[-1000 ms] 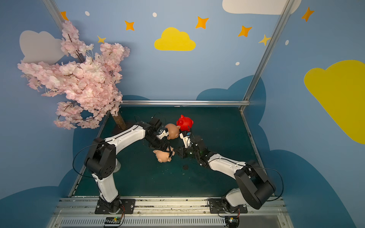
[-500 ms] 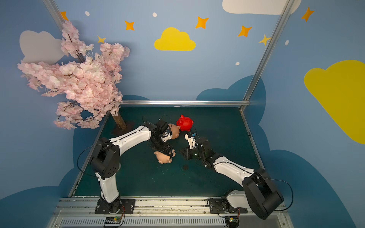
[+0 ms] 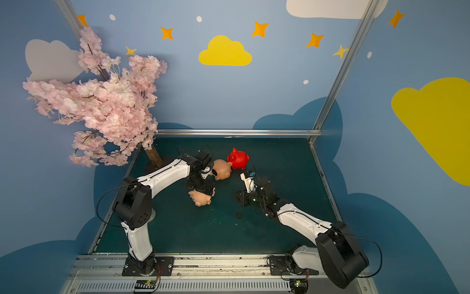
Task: Close piggy banks
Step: Move the piggy bank to the center of the board.
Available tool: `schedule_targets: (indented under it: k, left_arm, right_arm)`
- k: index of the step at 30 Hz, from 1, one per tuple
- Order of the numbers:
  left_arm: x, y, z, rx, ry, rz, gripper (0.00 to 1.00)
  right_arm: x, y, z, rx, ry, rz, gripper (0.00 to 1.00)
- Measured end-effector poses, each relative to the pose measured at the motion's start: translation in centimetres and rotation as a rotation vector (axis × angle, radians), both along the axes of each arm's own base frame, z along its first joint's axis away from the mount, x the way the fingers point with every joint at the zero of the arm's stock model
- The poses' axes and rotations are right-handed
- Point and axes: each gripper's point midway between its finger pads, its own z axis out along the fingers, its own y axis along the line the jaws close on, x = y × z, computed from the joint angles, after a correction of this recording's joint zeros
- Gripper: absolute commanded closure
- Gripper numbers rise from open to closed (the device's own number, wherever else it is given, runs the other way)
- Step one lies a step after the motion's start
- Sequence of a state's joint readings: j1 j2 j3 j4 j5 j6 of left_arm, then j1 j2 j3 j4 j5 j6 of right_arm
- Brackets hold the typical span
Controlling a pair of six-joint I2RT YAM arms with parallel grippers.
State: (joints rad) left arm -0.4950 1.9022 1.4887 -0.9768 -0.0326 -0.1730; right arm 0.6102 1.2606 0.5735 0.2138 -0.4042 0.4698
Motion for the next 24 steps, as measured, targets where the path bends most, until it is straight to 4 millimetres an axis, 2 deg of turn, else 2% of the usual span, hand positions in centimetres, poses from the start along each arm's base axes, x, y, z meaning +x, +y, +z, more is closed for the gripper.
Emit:
schedule_targets:
  k: [6,12,24]
  left_arm:
    - [1.8,2.3,0.1,0.006,-0.024,0.131,0.17]
    - [4.6,4.4,0.2,0.005,-0.07,0.243,0.17]
    - [9.5,6.0,0.4,-0.021,-0.141,0.342,0.17]
  right_arm:
    - [-0.1,-0.5,-0.1,-0.014,0.007,-0.014,0.84]
    - [0.1,-1.6,0.8,-0.019,-0.017,-0.058,0.84]
    - [0.2,-4.0,1.3,-0.038,-0.034,-0.158,0.84]
